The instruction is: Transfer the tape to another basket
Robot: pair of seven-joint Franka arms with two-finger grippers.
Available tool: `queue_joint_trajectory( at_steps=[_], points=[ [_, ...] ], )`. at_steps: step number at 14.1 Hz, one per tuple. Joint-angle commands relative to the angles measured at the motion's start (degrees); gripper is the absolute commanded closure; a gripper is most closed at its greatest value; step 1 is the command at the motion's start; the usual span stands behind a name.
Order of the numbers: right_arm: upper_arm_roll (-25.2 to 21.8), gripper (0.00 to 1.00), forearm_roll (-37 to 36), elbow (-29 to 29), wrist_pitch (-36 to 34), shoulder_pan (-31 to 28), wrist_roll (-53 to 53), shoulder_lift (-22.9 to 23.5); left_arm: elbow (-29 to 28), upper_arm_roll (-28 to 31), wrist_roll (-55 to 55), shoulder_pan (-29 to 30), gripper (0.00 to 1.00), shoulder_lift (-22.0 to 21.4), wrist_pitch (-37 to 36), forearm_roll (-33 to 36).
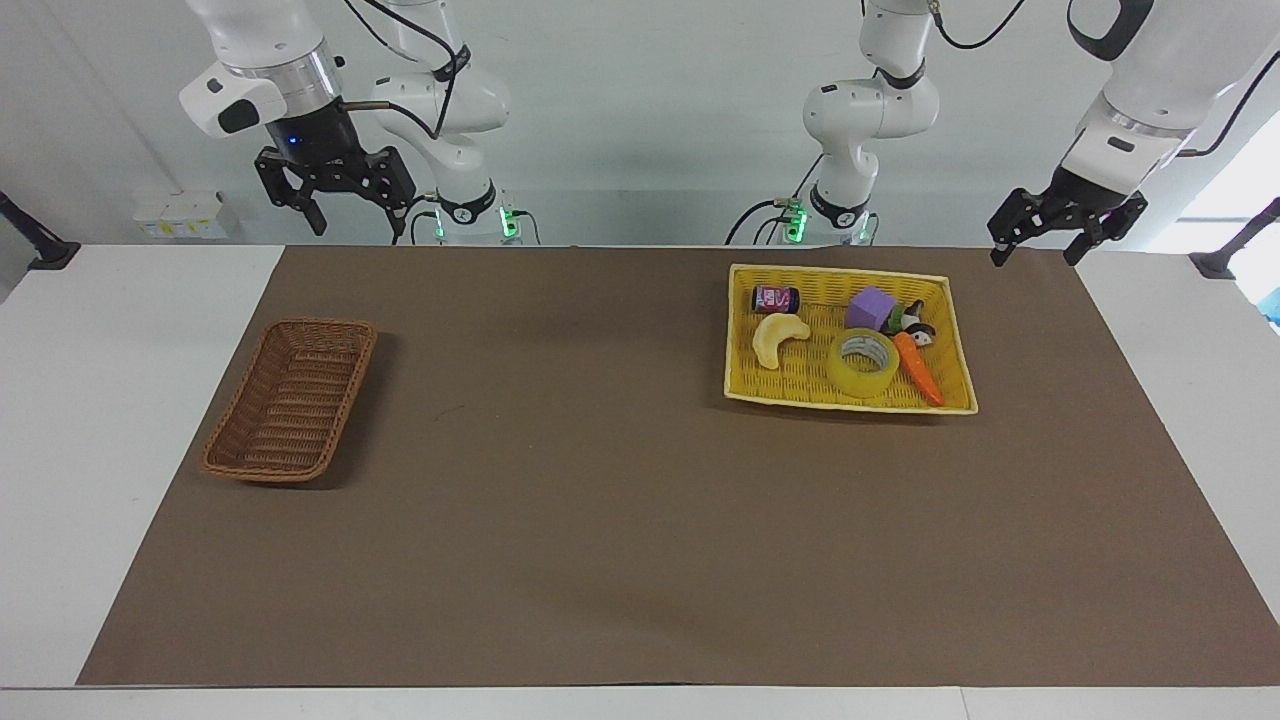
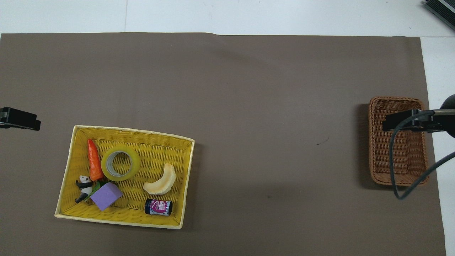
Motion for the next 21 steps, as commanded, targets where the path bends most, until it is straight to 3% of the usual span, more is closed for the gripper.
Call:
queue_joint_trajectory(
  at_steps=[1, 9, 21],
  points=[
    [0.01, 0.0, 0.95, -0.26, 0.29, -0.58, -0.88, -0.2, 0.15, 0.22, 0.88, -0.67, 0.0, -0.07, -1.38, 0.86],
    [0.01, 0.0, 0.95, -0.26, 0.29, -0.58, -0.88, -0.2, -2.14, 0.22, 0.44, 0.03, 0.0, -1.48, -1.64, 0.24],
    [0.01, 0.0, 1.03, -0.26, 0.29, -0.58, -0.88, -0.2, -21.03, 0.04, -0.17, -1.9, 0.0, -7.55, 13.82, 0.06]
  ],
)
